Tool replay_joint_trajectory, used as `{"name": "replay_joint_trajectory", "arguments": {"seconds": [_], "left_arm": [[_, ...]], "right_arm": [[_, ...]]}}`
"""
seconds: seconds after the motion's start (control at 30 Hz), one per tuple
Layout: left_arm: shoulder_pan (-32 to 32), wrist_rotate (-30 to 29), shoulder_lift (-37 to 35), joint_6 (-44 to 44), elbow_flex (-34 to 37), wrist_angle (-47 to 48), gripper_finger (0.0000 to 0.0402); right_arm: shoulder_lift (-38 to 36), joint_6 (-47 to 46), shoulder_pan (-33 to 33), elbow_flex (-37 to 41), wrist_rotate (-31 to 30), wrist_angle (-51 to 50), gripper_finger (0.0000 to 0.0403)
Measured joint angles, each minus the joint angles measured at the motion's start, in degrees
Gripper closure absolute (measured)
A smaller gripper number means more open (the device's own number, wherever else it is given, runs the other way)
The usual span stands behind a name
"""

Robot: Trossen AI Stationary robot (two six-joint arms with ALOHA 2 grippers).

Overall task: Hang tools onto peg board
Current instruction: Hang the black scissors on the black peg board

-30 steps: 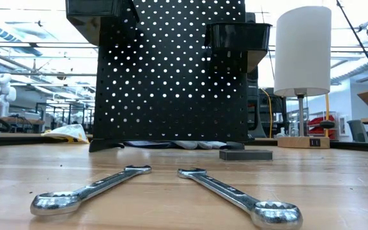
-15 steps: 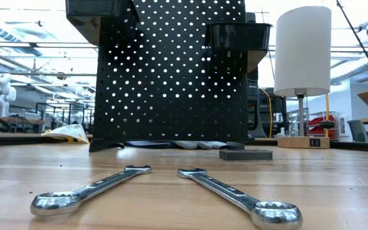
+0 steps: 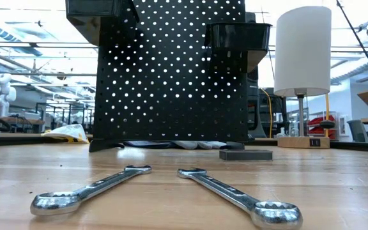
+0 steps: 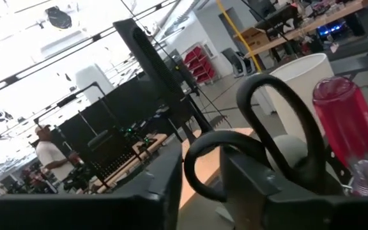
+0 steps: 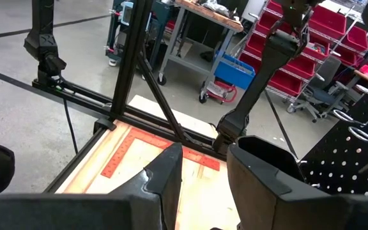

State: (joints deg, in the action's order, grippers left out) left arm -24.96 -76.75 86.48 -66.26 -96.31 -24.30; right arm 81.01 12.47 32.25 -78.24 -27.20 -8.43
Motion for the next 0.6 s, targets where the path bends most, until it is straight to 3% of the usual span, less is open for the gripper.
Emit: {"name": "replay_joint_trajectory", "arguments": {"seconds": [0.2, 0.6], "left_arm": [[-1.36, -1.83, -0.02, 0.68, 0.0, 1.33, 0.0251], [-3.25, -4.95, -0.04, 5.05, 0.0, 4.4, 0.0248]], "right_arm": [[0.0, 0.0, -0.02, 0.0, 0.02, 0.0, 0.0287], [0.0, 0.0, -0.02, 0.0, 0.02, 0.0, 0.0287]]}}
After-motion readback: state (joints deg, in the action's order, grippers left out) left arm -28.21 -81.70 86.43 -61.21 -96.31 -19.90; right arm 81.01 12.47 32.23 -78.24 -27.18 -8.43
